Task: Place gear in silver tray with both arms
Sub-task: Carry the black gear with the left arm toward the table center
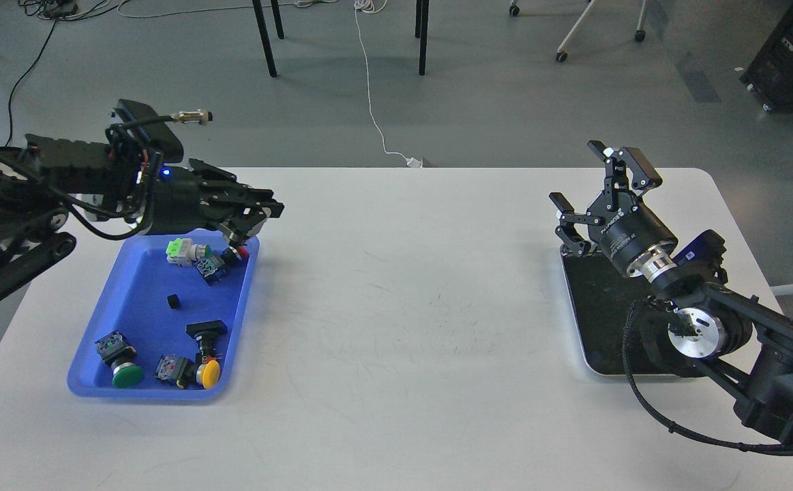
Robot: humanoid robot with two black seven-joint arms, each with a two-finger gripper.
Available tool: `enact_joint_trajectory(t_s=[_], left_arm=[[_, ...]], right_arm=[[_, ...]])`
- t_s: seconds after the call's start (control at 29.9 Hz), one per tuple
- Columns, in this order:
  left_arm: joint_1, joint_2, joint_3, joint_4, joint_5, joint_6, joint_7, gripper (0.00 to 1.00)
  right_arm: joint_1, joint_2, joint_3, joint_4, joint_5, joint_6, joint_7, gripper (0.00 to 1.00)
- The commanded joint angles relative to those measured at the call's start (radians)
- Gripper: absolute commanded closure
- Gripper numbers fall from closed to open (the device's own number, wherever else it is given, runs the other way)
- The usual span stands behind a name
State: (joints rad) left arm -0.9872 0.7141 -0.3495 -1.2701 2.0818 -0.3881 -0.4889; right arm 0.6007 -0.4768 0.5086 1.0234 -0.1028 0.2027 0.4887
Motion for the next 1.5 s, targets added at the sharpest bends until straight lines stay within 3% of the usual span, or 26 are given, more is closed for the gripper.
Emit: enact_joint_trajectory(t_s=[0.0, 0.23, 0.53, 0.74, 0.97, 1.47], left_arm=[[-0.059, -0.122, 0.075, 0.017, 0.063, -0.035, 0.0, 0.85], [-0.107, -0.336, 0.168, 0.109, 0.075, -0.037, 0.0, 0.85], [-0.166, -0.605, 0.274, 0.334, 0.073, -0.037, 0.0, 0.85], [-0.159, -0.714, 0.296, 0.428, 0.07, -0.035, 0.0, 0.85], [-0.151, -0.714, 0.314, 0.5, 0.069, -0.031, 0.0, 0.84], [-0.13, -0.714, 0.417, 0.508, 0.06, -0.026, 0.0, 0.83]], right_arm=[[0.027, -0.017, 0.001, 0.006, 0.0, 0.001, 0.0, 0.01], [0.21, -0.085, -0.047, 0.038, 0.0, 0.003, 0.0, 0.01], [0.553, -0.062, -0.326, 0.055, 0.0, 0.0, 0.0, 0.01], [0.622, -0.059, -0.407, 0.084, -0.011, -0.008, 0.0, 0.01], [0.61, -0.048, -0.42, 0.083, -0.014, -0.009, 0.0, 0.01], [0.567, -0.037, -0.42, 0.07, -0.018, -0.011, 0.0, 0.01]])
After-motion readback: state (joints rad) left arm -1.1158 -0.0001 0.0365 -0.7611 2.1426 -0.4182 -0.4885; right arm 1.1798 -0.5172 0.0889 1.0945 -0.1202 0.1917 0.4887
